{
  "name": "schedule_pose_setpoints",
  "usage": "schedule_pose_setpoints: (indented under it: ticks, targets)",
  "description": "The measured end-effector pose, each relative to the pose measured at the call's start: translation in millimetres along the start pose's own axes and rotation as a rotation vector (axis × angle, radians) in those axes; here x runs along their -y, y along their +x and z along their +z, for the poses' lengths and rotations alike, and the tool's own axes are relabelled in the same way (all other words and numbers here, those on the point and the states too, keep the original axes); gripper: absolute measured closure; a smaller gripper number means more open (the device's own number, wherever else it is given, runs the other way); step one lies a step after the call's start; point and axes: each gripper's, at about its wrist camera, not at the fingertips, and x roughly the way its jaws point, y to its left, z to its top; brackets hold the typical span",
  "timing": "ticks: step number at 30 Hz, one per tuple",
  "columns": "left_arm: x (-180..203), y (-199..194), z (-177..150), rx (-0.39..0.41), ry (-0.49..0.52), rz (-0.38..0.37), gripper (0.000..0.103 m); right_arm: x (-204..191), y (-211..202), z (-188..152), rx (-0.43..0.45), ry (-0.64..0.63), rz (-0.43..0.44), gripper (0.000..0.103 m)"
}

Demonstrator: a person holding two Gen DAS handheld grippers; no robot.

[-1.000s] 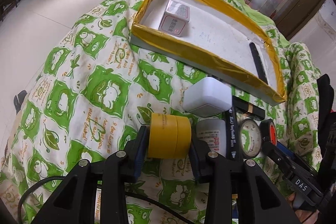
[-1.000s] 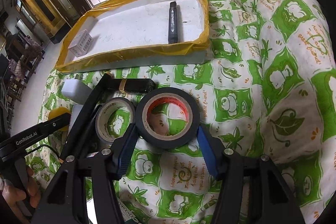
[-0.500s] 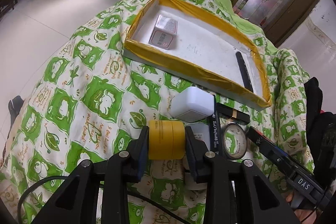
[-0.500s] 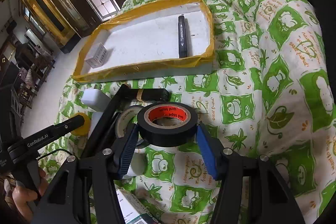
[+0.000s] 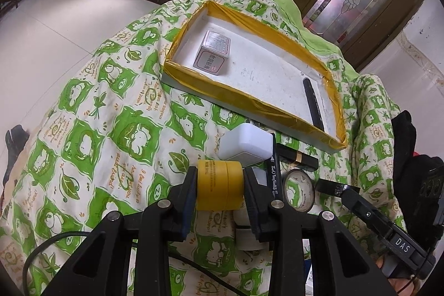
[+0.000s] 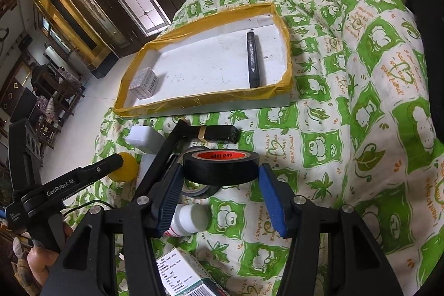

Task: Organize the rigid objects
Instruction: 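Lift both tape rolls and carry them toward the tray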

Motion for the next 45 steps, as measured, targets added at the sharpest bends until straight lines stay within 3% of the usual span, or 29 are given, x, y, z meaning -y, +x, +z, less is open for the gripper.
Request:
schedule_pose_setpoints:
  ticks: [6, 7, 9, 12, 14, 16, 20, 26, 27, 28, 30, 31, 35, 41, 45]
  targets:
    - [11, -7, 1, 0.025, 0.047, 0.033, 0.07, -3, -5, 3, 0.014, -0.005, 0.023, 0.054]
    - [12, -7, 1, 0.026, 0.057, 0.038, 0.07, -4, -7, 4, 0.02, -0.007, 0.03, 0.071]
    - [16, -7, 0, 0.026, 0.076, 0.044, 0.07, -6, -9, 8, 0.021, -0.016, 0.062, 0.093]
    - [14, -5, 0, 0.018, 0.068, 0.042, 0.07, -8, -7, 9, 0.007, -0.03, 0.056, 0.093]
    - [11, -4, 1, 0.014, 0.053, 0.035, 0.07, -5, -6, 10, 0.002, -0.015, 0.047, 0.083]
    - [9, -2, 1, 0.009, 0.04, 0.031, 0.07, 0, 0, 9, -0.02, 0.012, 0.039, 0.051]
    - [8, 0, 0, 0.001, 0.037, 0.026, 0.07, 2, 11, 8, -0.052, 0.05, 0.081, 0.043]
    - [9, 3, -1, -0.008, 0.037, 0.027, 0.07, -16, 34, -1, -0.143, -0.015, 0.085, 0.043]
    - [9, 4, -1, -0.009, 0.037, 0.028, 0.07, -19, 37, -3, -0.154, -0.034, 0.076, 0.052]
    - [9, 4, -1, -0.009, 0.037, 0.028, 0.07, -27, 39, -5, -0.158, -0.086, 0.036, 0.072]
    - [9, 3, -2, -0.008, 0.037, 0.027, 0.07, -37, 39, -7, -0.145, -0.157, -0.007, 0.098]
    - [9, 3, -2, -0.007, 0.038, 0.027, 0.07, -43, 36, -8, -0.126, -0.191, -0.021, 0.101]
    - [8, 4, -2, -0.008, 0.039, 0.025, 0.07, -51, 28, -8, -0.08, -0.23, -0.03, 0.102]
    - [8, 2, -3, -0.006, 0.035, 0.016, 0.07, -43, 27, -4, -0.09, -0.202, -0.026, 0.102]
    - [9, 3, -2, -0.011, 0.036, 0.017, 0.07, -36, 25, -3, -0.084, -0.167, -0.024, 0.084]
